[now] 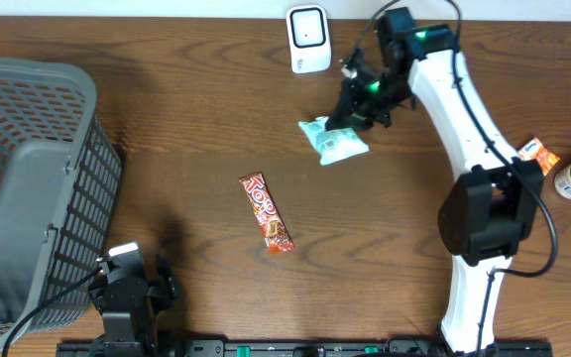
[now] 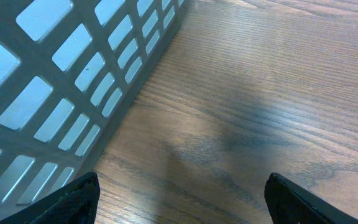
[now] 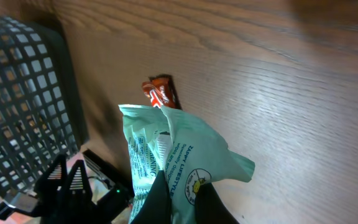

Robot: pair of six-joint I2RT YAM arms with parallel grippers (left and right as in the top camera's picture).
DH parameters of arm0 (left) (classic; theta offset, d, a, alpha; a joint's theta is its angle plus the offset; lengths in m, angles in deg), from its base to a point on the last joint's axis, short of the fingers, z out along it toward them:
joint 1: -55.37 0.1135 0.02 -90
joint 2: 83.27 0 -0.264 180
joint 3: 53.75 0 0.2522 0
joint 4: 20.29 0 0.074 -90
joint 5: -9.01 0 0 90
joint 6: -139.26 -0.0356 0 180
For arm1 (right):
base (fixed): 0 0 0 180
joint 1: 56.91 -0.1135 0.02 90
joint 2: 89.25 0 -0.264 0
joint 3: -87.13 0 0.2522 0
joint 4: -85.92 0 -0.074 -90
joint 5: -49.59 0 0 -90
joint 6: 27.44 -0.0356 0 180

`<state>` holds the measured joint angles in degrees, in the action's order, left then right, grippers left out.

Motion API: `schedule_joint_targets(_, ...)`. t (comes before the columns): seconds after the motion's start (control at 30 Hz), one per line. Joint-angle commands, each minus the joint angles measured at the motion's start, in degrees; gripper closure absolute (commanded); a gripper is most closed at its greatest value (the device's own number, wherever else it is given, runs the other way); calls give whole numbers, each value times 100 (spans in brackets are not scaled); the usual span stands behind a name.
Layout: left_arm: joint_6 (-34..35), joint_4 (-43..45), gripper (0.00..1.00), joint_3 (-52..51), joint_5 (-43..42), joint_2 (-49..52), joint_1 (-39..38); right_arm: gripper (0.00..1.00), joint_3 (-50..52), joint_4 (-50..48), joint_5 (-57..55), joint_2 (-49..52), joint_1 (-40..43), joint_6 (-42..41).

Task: Scan the item barcode
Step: 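Lift the tissue pack and carry it toward the scanner, then hold the tissue pack in front of the white scanner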

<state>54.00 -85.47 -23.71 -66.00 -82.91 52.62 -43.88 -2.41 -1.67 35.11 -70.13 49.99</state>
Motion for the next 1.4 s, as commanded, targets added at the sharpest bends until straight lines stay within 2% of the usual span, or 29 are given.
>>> schedule_joint_targets(0.0, 50, -236, 15, -20, 52, -13, -20, 99, -83, 33, 142, -688, 52, 181)
schedule_joint_targets(0.17, 50, -234, 15, -20, 52, -13, -20, 99, -83, -111, 140, -1449, 46, 798)
schedule_joint_targets(0.47, 48, -236, 15, -20, 52, -13, -20, 99, -81, -101, -210, -2221, -57, 839)
schedule_joint_targets(0.53, 48, -234, 15, -20, 52, -13, -20, 99, -81, -229, -837, -2245, -234, 839)
schedule_joint_targets(0.67, 50, -234, 15, -20, 52, -13, -17, 99, -72, -907, -3099, -2234, -817, 815)
schedule_joint_targets(0.83, 48, -234, 15, -20, 55, -13, -20, 99, 94, -2758, -6778, -2190, -1635, 935)
schedule_joint_targets(0.9, 48, -234, 15, -20, 52, -13, -20, 99, 238, -3604, -7379, -2118, -1775, 1432)
schedule_joint_targets(1.1, 50, -236, 15, -20, 52, -13, -20, 99, 448, -5687, -7276, -1495, -1805, 3250)
schedule_joint_targets(1.37, 48, -234, 15, -20, 52, -13, -20, 99, 448, -8507, -7267, -343, -1735, 4837)
